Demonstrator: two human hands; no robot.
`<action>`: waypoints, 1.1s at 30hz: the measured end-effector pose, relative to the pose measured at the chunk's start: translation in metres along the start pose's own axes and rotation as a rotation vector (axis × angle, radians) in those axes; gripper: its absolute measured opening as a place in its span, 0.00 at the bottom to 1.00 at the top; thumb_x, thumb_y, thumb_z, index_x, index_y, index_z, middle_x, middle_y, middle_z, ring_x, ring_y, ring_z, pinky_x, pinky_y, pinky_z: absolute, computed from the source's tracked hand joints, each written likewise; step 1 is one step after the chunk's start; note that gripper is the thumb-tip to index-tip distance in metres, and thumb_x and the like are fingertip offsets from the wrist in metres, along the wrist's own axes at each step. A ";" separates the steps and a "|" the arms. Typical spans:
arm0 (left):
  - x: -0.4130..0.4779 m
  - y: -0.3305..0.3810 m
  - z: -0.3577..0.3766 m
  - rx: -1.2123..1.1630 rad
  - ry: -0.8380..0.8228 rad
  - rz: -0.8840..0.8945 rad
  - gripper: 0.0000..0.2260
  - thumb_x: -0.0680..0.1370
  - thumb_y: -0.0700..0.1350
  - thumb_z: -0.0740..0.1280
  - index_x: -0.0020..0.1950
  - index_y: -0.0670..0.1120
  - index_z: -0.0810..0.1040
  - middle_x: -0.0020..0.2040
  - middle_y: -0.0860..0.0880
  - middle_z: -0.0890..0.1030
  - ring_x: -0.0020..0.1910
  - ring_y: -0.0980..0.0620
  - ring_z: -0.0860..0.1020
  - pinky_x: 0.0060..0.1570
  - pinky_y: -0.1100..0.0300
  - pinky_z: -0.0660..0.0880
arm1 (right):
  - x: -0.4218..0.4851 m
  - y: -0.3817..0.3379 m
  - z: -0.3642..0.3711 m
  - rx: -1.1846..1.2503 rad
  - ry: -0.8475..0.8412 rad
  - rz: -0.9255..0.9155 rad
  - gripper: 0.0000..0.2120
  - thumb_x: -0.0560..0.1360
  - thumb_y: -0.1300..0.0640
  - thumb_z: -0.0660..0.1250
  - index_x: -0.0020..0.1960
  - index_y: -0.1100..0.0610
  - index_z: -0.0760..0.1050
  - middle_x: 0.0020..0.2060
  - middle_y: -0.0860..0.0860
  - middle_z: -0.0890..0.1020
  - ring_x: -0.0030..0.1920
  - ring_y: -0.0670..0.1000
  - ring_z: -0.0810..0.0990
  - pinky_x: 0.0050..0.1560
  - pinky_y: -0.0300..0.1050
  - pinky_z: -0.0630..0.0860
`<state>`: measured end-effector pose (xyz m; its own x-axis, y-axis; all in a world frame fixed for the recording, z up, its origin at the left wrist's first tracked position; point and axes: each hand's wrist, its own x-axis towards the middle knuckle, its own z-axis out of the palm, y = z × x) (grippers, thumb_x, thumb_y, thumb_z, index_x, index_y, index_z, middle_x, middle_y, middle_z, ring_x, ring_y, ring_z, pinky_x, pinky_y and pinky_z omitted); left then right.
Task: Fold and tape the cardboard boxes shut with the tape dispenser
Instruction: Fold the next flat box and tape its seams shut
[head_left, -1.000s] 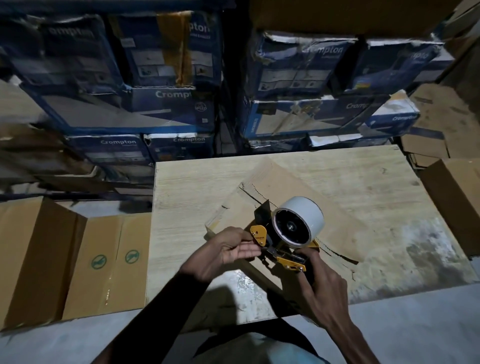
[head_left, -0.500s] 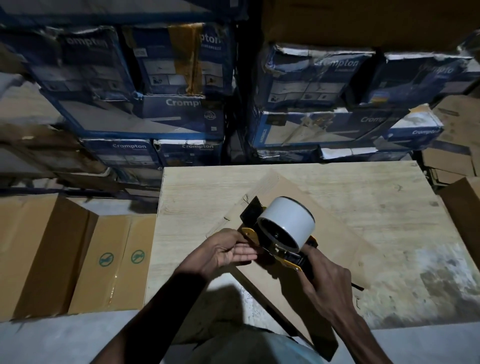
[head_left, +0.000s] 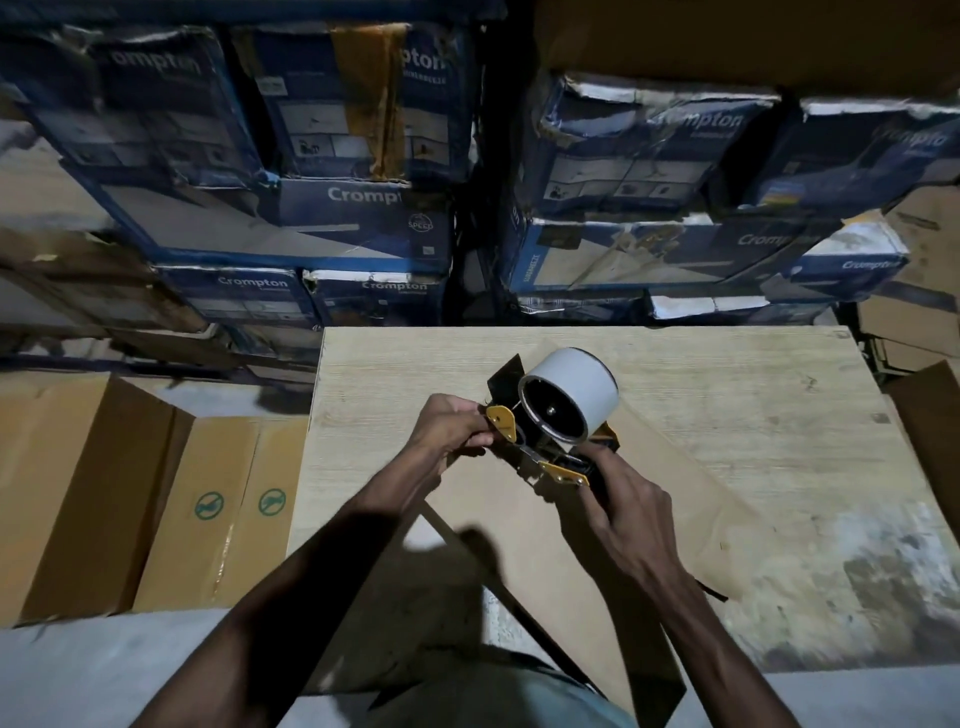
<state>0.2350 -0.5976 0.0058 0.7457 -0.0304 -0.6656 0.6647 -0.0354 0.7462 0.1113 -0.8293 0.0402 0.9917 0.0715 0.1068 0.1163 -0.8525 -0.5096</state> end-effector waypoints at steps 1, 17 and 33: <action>0.006 0.002 -0.001 0.023 0.005 0.015 0.04 0.77 0.28 0.69 0.48 0.26 0.81 0.42 0.31 0.84 0.25 0.52 0.80 0.26 0.65 0.78 | 0.004 -0.001 0.002 0.003 -0.008 0.008 0.24 0.76 0.55 0.67 0.70 0.41 0.69 0.54 0.46 0.84 0.48 0.53 0.84 0.37 0.50 0.79; 0.066 0.036 -0.047 0.234 -0.048 0.182 0.09 0.73 0.41 0.80 0.49 0.38 0.87 0.41 0.39 0.87 0.29 0.56 0.81 0.35 0.67 0.78 | -0.006 0.022 -0.004 -0.109 -0.054 0.150 0.22 0.75 0.51 0.73 0.67 0.40 0.75 0.50 0.46 0.84 0.42 0.51 0.82 0.37 0.48 0.77; 0.082 0.014 -0.050 0.256 -0.050 0.217 0.09 0.73 0.44 0.80 0.47 0.41 0.88 0.40 0.41 0.87 0.31 0.55 0.80 0.43 0.61 0.80 | -0.010 0.027 0.008 -0.150 -0.112 0.176 0.24 0.75 0.53 0.71 0.69 0.40 0.72 0.53 0.45 0.83 0.43 0.51 0.82 0.36 0.48 0.76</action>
<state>0.3078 -0.5505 -0.0386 0.8609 -0.1137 -0.4959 0.4530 -0.2727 0.8488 0.1045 -0.8487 0.0189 0.9968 -0.0351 -0.0716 -0.0597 -0.9235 -0.3789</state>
